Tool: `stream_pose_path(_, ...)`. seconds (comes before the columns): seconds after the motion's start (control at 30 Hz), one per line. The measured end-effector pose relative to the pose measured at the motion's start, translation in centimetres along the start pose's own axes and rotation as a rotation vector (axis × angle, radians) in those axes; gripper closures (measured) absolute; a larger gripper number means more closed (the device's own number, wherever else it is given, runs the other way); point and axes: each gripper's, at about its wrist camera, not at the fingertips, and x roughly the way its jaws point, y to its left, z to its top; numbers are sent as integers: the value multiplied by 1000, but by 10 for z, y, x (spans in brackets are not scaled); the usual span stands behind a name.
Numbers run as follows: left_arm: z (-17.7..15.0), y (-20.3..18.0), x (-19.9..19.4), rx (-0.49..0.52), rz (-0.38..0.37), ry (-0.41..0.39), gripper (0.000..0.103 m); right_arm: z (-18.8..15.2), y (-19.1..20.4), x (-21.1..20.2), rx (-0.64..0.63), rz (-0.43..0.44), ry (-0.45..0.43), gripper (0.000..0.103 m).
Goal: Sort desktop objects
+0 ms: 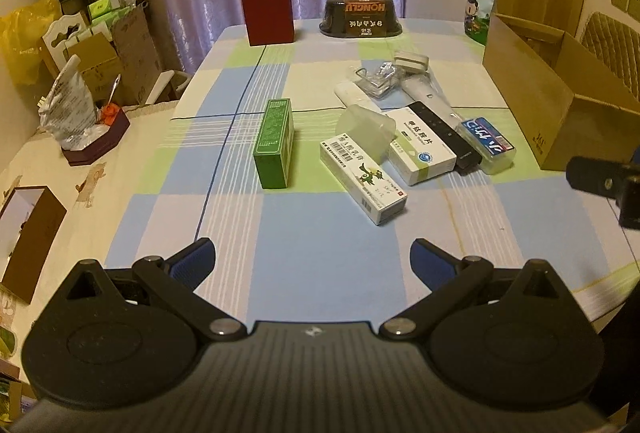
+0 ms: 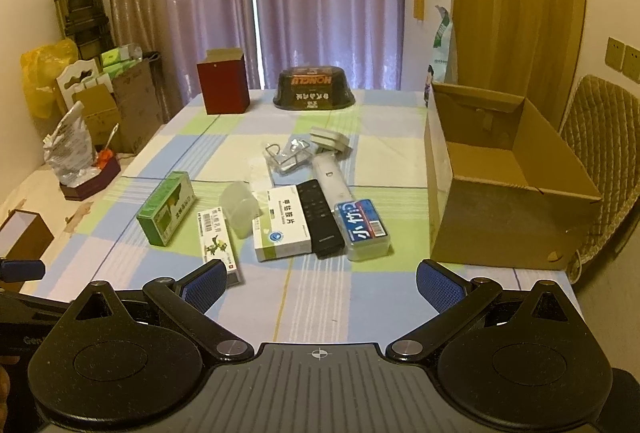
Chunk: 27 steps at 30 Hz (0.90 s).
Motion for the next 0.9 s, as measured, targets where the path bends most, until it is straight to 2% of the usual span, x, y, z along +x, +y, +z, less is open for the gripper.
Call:
stream_pose_path(0.2, 7, 4, -7, -17, 13, -15, 1, -1, -1, 1, 5, 0, 6, 0)
stream_pose_path(0.4, 12, 12, -9, -64, 10, 5, 1, -2, 0, 2, 14, 7, 12, 0)
stream_pose_path(0.9, 16, 16, -13, -71, 2, 14, 1, 1, -1, 2, 18, 10, 17, 0)
